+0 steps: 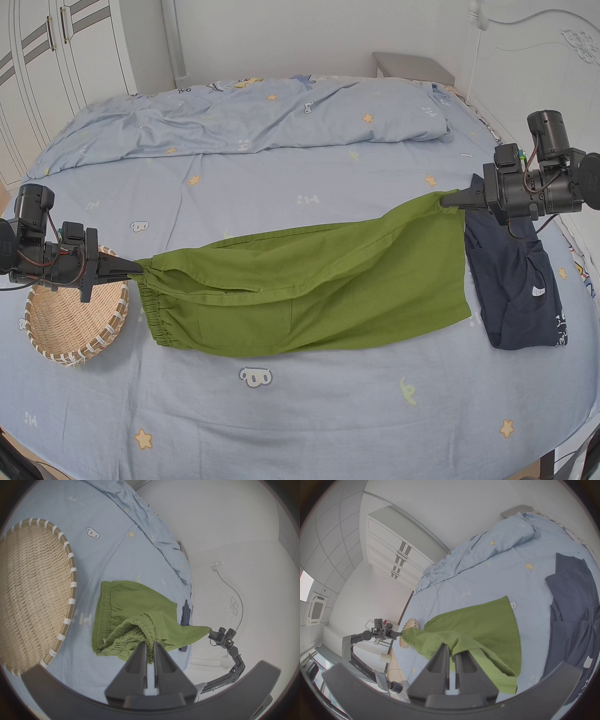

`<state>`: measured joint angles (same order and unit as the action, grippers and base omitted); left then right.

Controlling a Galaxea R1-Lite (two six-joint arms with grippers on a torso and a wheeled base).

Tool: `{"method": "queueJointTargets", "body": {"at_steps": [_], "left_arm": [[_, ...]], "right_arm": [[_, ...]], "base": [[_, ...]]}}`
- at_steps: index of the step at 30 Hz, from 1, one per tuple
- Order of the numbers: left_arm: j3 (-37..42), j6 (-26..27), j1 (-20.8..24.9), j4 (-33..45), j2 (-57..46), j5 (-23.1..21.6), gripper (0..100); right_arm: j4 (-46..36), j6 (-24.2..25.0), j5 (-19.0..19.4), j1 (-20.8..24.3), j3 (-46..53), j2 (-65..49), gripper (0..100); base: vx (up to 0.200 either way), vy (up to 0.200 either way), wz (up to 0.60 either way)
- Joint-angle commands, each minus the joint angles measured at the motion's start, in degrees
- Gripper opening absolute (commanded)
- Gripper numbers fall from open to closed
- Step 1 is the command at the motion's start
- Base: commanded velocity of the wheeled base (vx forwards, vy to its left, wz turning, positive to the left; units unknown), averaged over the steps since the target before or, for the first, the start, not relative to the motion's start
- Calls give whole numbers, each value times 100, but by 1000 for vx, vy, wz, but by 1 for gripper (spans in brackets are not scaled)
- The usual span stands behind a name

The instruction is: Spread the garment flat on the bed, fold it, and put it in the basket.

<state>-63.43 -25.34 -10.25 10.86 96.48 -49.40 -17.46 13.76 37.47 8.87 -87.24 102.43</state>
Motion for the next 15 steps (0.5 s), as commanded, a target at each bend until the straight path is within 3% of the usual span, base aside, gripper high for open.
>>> {"method": "queueJointTargets", "body": {"at_steps": [1,15], "left_arm": [[-214,-6,-12,4,337,9,0],[-557,3,-65,4,785,18,0]], "right_arm": [[-65,48,-12,-17,-470,524,0],[252,-5,-3,-237,-918,1262,0]], "base": [[0,0,0],[0,0,0]]}}
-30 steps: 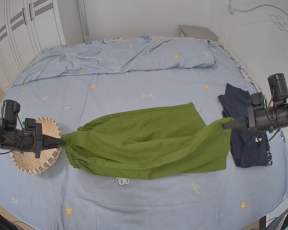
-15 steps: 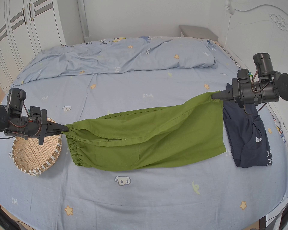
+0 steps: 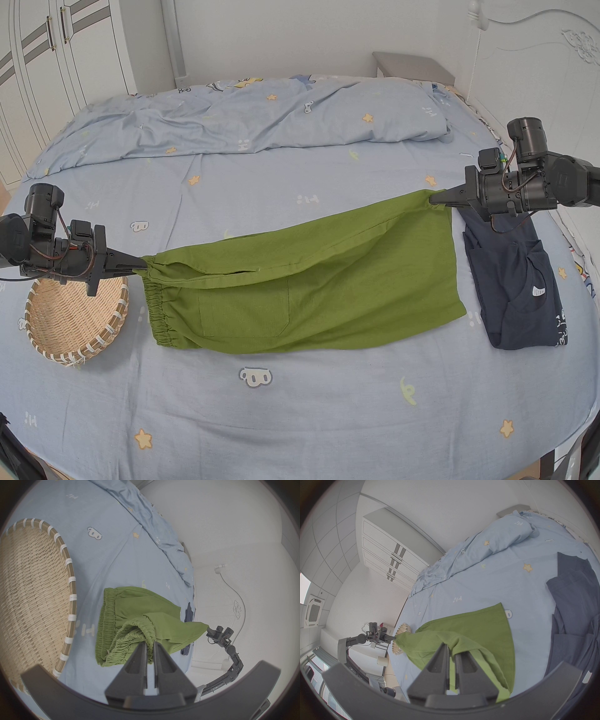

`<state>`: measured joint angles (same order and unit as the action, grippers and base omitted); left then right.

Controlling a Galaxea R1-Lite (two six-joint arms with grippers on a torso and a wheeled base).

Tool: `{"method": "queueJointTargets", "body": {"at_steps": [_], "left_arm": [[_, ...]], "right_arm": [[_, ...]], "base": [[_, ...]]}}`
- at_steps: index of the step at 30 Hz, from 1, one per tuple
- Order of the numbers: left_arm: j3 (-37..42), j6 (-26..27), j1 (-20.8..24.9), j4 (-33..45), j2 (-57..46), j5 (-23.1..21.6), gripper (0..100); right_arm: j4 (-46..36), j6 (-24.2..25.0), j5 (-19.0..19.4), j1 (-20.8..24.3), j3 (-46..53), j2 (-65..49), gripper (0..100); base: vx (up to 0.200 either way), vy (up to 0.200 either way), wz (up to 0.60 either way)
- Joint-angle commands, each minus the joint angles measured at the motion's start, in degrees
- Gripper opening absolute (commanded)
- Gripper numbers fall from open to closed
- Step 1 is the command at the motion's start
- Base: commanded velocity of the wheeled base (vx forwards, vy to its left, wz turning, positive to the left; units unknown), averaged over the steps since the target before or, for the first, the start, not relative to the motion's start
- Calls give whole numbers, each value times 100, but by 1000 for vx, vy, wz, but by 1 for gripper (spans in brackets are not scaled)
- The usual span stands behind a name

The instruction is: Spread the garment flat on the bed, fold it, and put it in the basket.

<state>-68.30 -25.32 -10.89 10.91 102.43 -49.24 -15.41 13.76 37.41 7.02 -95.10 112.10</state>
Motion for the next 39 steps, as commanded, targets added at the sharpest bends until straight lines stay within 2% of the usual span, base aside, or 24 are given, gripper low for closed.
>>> {"method": "queueJointTargets", "body": {"at_steps": [1,7,28,29,39], "left_arm": [[-78,10,-10,-10,260,11,0],[-183,1,8,8,383,11,0],[-429,10,8,-1,744,11,0],[-438,10,8,-1,753,11,100],[-561,1,34,-1,911,19,100]], "right_arm": [[38,4,3,-61,-237,391,0],[-15,39,20,-52,-606,708,0],[231,-23,47,36,-624,1077,0],[275,-23,38,36,-624,1085,100],[469,-14,29,27,-545,1121,100]], "base": [[0,0,0],[0,0,0],[0,0,0],[0,0,0],[0,0,0]]}}
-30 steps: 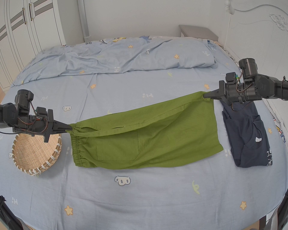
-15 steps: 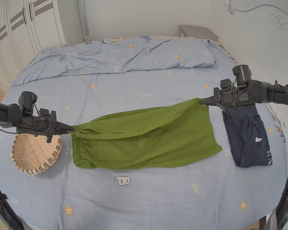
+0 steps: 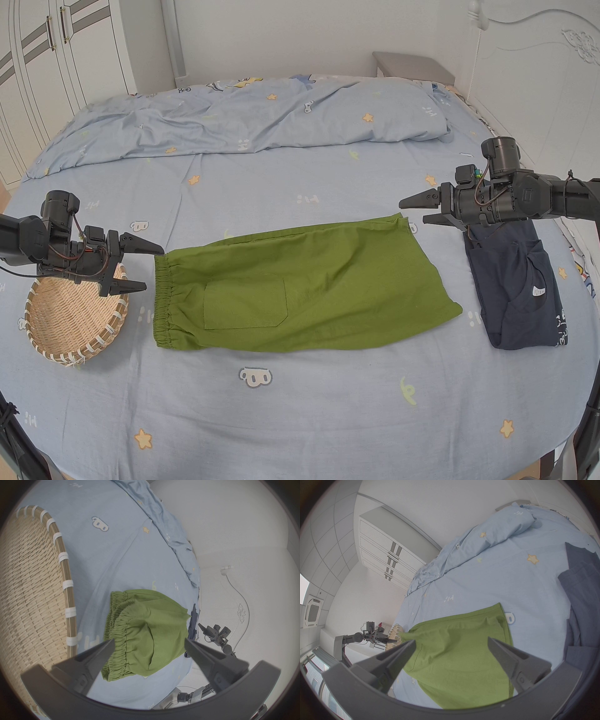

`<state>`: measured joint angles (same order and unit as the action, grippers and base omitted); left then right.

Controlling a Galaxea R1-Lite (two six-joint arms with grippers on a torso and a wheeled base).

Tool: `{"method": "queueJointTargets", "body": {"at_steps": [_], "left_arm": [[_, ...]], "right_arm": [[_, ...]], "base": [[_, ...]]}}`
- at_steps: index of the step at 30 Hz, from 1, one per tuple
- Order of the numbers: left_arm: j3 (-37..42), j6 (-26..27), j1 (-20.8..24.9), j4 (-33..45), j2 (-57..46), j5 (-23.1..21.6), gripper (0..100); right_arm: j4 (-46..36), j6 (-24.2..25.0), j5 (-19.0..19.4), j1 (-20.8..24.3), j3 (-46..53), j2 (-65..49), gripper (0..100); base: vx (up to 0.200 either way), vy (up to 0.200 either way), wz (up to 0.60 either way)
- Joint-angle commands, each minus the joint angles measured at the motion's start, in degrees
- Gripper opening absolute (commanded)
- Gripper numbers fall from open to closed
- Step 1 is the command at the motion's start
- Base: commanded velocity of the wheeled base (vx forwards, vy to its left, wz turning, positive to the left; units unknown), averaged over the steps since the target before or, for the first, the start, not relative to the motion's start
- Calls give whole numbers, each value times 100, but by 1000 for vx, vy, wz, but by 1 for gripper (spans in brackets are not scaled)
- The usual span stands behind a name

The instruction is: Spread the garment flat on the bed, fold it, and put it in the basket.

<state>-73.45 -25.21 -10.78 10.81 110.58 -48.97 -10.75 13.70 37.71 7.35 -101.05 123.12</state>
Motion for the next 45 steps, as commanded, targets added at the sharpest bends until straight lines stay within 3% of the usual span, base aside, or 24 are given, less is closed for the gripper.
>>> {"method": "queueJointTargets", "body": {"at_steps": [1,8,12,14,20,31,37,45], "left_arm": [[-47,-10,23,9,95,-7,100],[243,183,120,0,7,-69,100],[683,965,260,-9,7,-7,100],[990,1440,269,-9,-1,-16,100],[1254,1537,269,-369,51,-7,100],[1412,1598,287,-545,-37,124,100],[1693,2284,436,-580,-160,467,100],[1729,2275,445,-862,-89,485,100]], "right_arm": [[3,-8,0,-6,50,19,100],[12,-25,0,-67,533,-78,100],[64,-17,-18,-129,1070,-447,100],[355,1,-9,-208,1658,-729,100],[1453,62,26,-296,2792,-1177,100],[1655,185,35,-225,2950,-1317,100],[1664,185,35,-225,2942,-1309,100],[1655,185,35,-225,2950,-1309,100]], "base": [[0,0,0],[0,0,0],[0,0,0],[0,0,0],[0,0,0],[0,0,0],[0,0,0],[0,0,0]]}}
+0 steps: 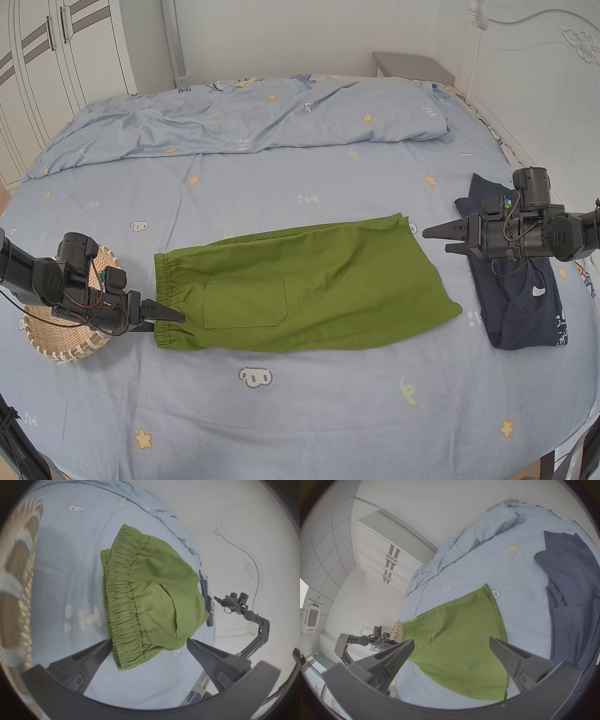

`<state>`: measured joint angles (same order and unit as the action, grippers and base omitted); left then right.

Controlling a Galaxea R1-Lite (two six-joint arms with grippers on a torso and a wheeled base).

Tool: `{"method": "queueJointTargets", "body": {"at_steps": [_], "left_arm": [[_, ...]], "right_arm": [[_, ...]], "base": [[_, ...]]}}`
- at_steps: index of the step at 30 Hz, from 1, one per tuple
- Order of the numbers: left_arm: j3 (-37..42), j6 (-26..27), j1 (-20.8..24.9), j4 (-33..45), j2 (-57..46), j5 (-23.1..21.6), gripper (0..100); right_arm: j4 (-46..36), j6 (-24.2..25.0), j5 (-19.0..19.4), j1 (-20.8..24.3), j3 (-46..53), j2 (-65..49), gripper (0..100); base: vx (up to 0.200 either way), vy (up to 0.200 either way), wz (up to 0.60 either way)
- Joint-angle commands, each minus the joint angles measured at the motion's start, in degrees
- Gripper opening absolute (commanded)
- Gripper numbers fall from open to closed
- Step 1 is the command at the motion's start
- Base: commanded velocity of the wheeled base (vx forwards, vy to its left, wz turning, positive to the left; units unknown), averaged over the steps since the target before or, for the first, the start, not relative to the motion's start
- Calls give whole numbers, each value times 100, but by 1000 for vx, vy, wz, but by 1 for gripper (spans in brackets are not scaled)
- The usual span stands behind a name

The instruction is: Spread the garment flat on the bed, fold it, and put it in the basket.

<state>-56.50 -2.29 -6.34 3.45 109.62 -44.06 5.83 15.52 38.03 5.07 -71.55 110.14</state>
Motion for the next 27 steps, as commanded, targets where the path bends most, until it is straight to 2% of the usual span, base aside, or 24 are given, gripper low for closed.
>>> {"method": "queueJointTargets", "body": {"at_steps": [1,9,21,27], "left_arm": [[43,-26,1,-160,7,-6,100],[34,-333,-69,-626,139,11,100],[-1,-439,-8,-1127,552,187,100],[-27,-790,19,-1321,622,178,100]], "right_arm": [[-3,4,2,3,0,-10,100],[-3,-5,2,20,18,16,100],[-3,-14,2,29,18,16,100],[6,-23,2,29,18,16,100]], "base": [[0,0,0],[0,0,0],[0,0,0],[0,0,0]]}}
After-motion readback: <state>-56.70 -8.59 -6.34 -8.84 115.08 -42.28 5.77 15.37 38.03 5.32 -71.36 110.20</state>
